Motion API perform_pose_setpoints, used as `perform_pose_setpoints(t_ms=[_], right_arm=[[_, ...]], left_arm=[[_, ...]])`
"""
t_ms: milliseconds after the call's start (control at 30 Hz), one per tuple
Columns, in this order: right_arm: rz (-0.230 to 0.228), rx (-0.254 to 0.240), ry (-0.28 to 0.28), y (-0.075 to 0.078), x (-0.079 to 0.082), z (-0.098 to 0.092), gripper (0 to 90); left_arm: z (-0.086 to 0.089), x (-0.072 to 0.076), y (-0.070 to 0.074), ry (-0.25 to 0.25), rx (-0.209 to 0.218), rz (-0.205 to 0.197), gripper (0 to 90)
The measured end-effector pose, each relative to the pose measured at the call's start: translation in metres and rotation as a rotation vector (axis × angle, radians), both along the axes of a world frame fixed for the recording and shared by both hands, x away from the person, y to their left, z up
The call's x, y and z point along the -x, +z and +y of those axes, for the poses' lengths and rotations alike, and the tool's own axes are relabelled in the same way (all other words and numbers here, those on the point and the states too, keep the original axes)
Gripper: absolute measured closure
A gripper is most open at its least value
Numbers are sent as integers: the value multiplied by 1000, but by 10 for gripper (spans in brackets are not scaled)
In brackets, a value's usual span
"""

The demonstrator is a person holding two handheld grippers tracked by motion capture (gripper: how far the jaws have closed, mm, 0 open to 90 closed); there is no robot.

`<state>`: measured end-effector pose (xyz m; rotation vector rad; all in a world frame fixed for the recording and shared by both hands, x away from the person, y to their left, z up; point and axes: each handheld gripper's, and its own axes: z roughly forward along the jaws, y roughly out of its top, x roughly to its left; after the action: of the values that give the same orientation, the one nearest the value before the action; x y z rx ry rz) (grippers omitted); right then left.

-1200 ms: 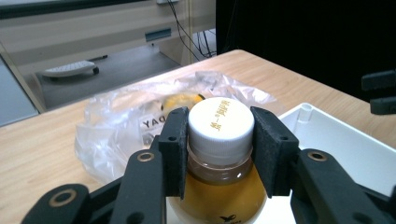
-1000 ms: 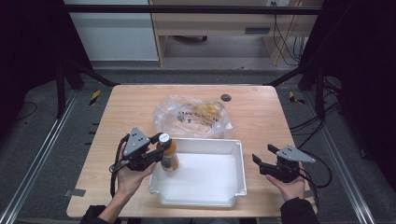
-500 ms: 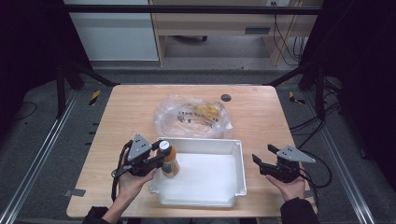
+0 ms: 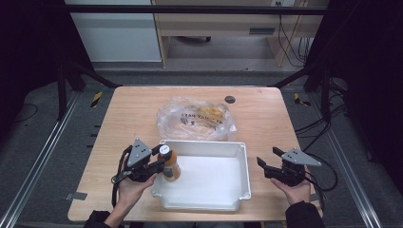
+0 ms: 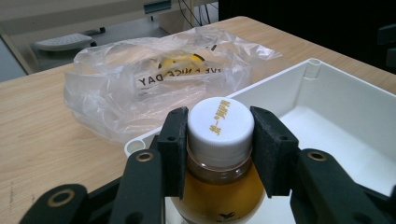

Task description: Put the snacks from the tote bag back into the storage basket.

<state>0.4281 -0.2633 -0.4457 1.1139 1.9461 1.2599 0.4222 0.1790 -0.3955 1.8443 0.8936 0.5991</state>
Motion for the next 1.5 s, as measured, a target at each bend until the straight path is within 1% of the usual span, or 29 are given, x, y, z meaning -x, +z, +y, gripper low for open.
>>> perform_pose_setpoints(t_ms=[200,333,367,467,533,633,667,767,900,1033,1100,1200,1367,1433,1500], right_arm=[[1,-1,-1,0,0,0,256],[-1,-6,-4,0,0,0,250],[0,-6,-5,0,0,0,249],[3,-7,-8,-1,0,-1,245],[6,-8,-9,-1,0,-1,243],[7,-10,-11,-1,0,-2,241],[7,-10,-11,-1,0,-2,240],[14,-11,-18,-2,0,-3,237],[17,-12,-24,-2,0,-5,228],[21,-16,-29,-3,1,-6,222],[22,-9,-35,-3,1,-7,220],[23,-8,-39,-2,1,-8,215],[29,5,-50,-3,1,-9,205],[28,-4,-53,-3,1,-10,203],[29,-1,-59,-5,0,-12,202]], left_arm=[[0,0,-1,0,-1,-11,577],[2,2,2,-9,19,-20,493],[3,2,4,-15,18,-26,475],[5,3,10,-32,34,-24,400],[7,4,13,-31,51,-31,366],[11,4,17,-51,64,-22,308],[13,4,19,-57,61,-25,290],[17,3,20,-51,75,-19,253],[24,0,17,-25,78,-15,231],[34,-1,16,6,87,-26,226],[40,-1,16,22,90,-33,226],[50,-2,13,48,88,-35,226],[65,-2,3,89,73,-26,229],[71,-2,-2,101,57,-18,229],[76,-2,-7,120,52,-13,230]])
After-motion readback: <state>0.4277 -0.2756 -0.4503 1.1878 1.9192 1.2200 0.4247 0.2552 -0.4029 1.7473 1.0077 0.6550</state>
